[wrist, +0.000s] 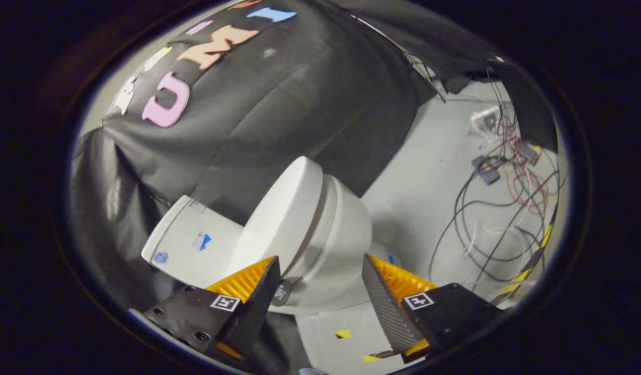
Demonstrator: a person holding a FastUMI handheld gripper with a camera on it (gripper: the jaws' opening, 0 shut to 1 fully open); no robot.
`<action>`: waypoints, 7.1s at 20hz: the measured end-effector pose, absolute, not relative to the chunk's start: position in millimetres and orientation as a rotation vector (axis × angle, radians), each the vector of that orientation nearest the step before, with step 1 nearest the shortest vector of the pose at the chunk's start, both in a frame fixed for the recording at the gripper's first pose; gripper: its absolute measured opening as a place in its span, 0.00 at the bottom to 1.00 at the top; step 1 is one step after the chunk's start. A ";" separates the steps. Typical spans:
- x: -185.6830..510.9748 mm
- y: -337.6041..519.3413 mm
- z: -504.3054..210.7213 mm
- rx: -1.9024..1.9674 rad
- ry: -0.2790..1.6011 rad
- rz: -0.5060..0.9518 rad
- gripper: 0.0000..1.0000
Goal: Open the toilet lid.
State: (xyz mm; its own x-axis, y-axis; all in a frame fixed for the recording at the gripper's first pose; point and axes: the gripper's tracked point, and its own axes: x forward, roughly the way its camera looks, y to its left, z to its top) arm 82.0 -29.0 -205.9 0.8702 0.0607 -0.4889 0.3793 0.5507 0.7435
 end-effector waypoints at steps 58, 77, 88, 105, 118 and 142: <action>146.5 57.7 -74.0 0.772 0.439 -0.025 0.01; 151.7 60.0 -54.0 0.499 0.447 -0.169 0.01; 149.8 63.8 -49.3 0.260 0.483 -0.173 0.00; 160.7 73.3 -26.0 0.200 0.448 -0.157 0.01; 163.2 72.7 -21.6 0.169 0.433 -0.180 0.01; 169.4 80.3 -9.9 0.012 0.388 -0.195 0.01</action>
State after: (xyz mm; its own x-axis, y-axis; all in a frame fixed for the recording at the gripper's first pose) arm 169.4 80.3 -9.9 0.9071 -0.1872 -0.3770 0.1916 0.9811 -0.0261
